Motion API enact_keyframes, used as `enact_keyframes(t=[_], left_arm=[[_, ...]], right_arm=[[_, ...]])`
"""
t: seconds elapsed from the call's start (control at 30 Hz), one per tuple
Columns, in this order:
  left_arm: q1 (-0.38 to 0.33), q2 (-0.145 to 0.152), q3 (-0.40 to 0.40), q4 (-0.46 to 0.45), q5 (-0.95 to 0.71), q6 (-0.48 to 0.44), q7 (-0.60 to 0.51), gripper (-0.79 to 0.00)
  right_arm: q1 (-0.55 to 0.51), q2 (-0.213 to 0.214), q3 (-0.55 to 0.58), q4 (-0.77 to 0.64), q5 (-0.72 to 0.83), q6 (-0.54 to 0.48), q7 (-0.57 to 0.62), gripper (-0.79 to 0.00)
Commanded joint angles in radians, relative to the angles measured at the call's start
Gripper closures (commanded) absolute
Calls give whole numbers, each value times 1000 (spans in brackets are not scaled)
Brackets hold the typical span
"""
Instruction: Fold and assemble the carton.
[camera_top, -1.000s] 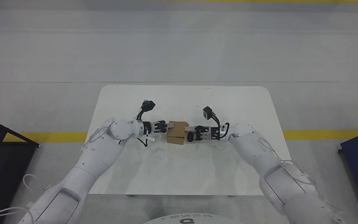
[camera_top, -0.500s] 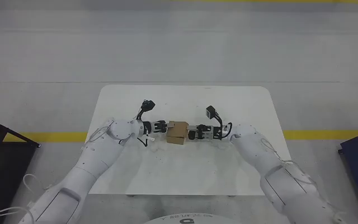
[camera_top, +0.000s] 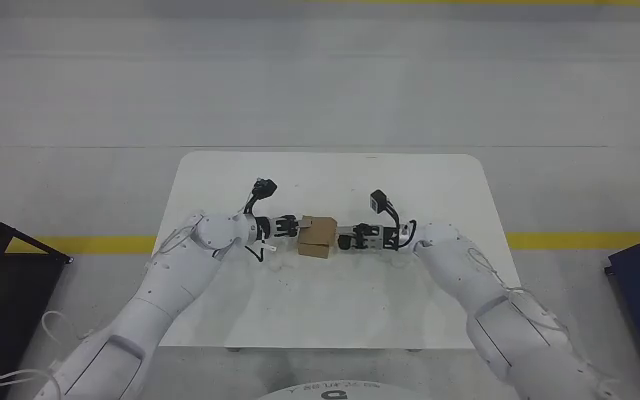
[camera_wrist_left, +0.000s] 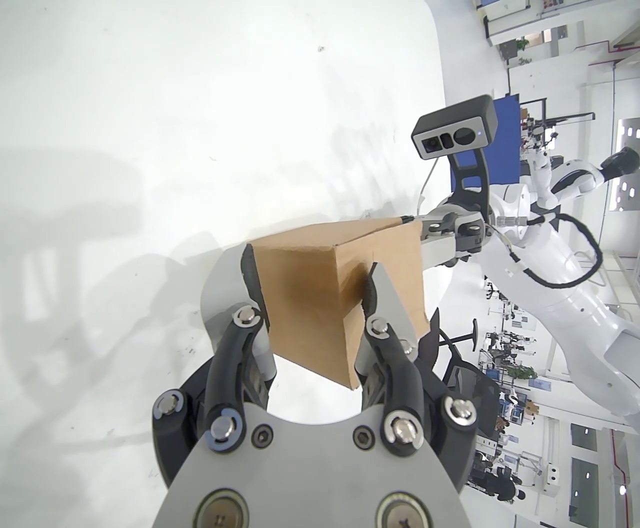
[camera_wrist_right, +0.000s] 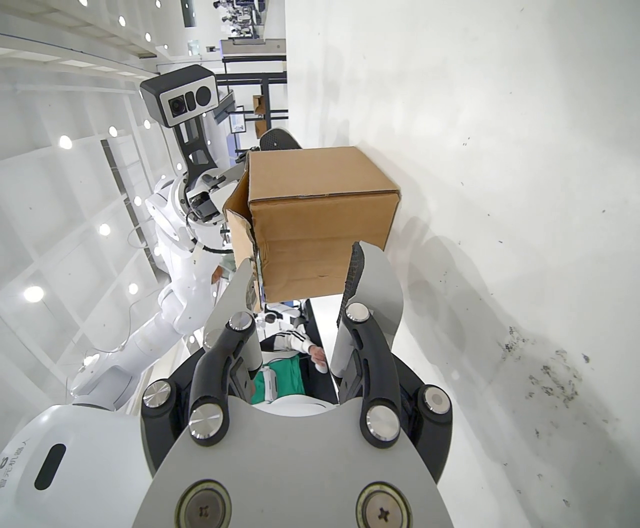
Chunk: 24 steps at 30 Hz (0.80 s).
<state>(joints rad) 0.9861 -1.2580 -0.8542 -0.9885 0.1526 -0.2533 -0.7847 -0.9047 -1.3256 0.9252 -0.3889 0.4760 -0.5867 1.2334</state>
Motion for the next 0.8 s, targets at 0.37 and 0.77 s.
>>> enact_keyframes(t=[0.37, 0.77], left_arm=[[2, -1, -4, 0, 6, -6, -1, -382], [6, -2, -9, -5, 13, -10, 3, -400]], right_arm=[[4, -14, -20, -12, -45, 13, -22, -391], [3, -18, -16, -14, -49, -5, -27, -416]])
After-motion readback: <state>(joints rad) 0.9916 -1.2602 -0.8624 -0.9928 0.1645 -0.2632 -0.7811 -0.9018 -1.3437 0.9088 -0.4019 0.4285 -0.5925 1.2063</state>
